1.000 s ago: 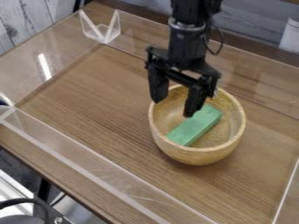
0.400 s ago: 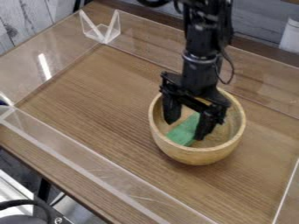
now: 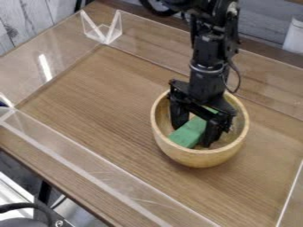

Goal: Remove the green block from inside the brown bowl and put it on the table

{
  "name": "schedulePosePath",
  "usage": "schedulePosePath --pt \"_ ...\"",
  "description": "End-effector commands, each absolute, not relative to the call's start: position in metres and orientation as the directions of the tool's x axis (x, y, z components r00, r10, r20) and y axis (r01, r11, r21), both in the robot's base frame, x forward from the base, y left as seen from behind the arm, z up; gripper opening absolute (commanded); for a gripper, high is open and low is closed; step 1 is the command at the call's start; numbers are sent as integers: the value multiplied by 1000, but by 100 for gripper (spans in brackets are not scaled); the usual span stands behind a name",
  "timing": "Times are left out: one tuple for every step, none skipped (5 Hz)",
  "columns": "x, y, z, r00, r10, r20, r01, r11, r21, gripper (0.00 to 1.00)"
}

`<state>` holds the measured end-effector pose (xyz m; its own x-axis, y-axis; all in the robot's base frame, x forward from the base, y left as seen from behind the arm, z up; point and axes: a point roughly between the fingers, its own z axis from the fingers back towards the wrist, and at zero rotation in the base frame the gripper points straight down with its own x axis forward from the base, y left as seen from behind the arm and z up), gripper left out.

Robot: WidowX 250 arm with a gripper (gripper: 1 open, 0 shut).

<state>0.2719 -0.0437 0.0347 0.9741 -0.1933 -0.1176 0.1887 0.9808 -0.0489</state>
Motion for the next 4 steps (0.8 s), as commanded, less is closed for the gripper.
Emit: schedulePosePath --pt "284 -48 44 977 -202 -62 199 979 -52 100" --pt "286 -48 44 978 -200 -54 197 979 -56 100" --pt "288 -48 44 979 -197 -45 194 979 -62 100" --pt "289 -47 46 981 -193 -33 191 979 -73 100"
